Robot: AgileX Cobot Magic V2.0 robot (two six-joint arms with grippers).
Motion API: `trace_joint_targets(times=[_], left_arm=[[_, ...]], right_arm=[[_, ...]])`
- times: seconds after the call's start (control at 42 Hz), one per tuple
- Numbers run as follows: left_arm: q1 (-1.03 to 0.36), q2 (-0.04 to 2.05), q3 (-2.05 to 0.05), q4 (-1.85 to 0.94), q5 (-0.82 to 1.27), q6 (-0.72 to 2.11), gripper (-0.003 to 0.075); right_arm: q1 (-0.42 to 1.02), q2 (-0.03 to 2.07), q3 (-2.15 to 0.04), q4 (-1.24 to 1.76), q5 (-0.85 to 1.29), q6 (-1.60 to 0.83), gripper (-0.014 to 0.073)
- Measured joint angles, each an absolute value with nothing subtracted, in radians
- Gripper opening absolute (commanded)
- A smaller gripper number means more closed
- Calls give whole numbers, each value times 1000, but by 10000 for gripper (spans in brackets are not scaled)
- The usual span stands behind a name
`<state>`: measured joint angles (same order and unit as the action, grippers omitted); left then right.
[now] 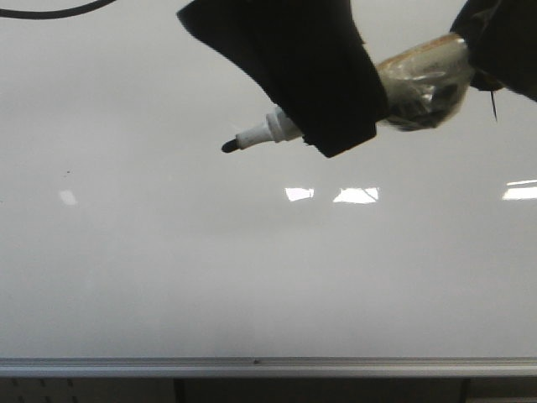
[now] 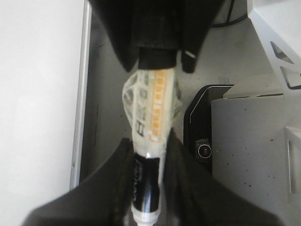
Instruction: Write number 1 on whiteboard
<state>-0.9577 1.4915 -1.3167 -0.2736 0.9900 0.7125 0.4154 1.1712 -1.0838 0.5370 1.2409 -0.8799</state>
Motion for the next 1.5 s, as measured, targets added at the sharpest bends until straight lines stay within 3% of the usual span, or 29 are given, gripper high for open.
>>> trace_joint_targets(times=[0.214, 0.404, 0.642, 0.832, 0.975, 1.189, 1.498], left_arm=[[-902, 1481, -1318, -206, 990, 578, 40], [-807, 1372, -1308, 90, 990, 173, 43], [-702, 1111, -1137, 442, 988, -232, 43], [-532, 992, -995, 556, 926, -431, 43], [-342, 977, -912, 463, 792, -422, 44], [-99, 1080, -896, 73, 598, -94, 44], [-38, 1275, -894, -61, 353, 10, 44]], right_arm=[[386, 1157, -1084, 448, 1235, -791, 428], [235, 1077, -1084, 313, 1237, -570, 428], [97, 978, -1084, 253, 1245, -325, 426], [60, 896, -1084, 152, 1233, -173, 426], [57, 808, -1069, 139, 1203, -144, 426], [57, 758, -1037, 134, 1198, -138, 426], [57, 758, -1036, 132, 1191, -136, 426]])
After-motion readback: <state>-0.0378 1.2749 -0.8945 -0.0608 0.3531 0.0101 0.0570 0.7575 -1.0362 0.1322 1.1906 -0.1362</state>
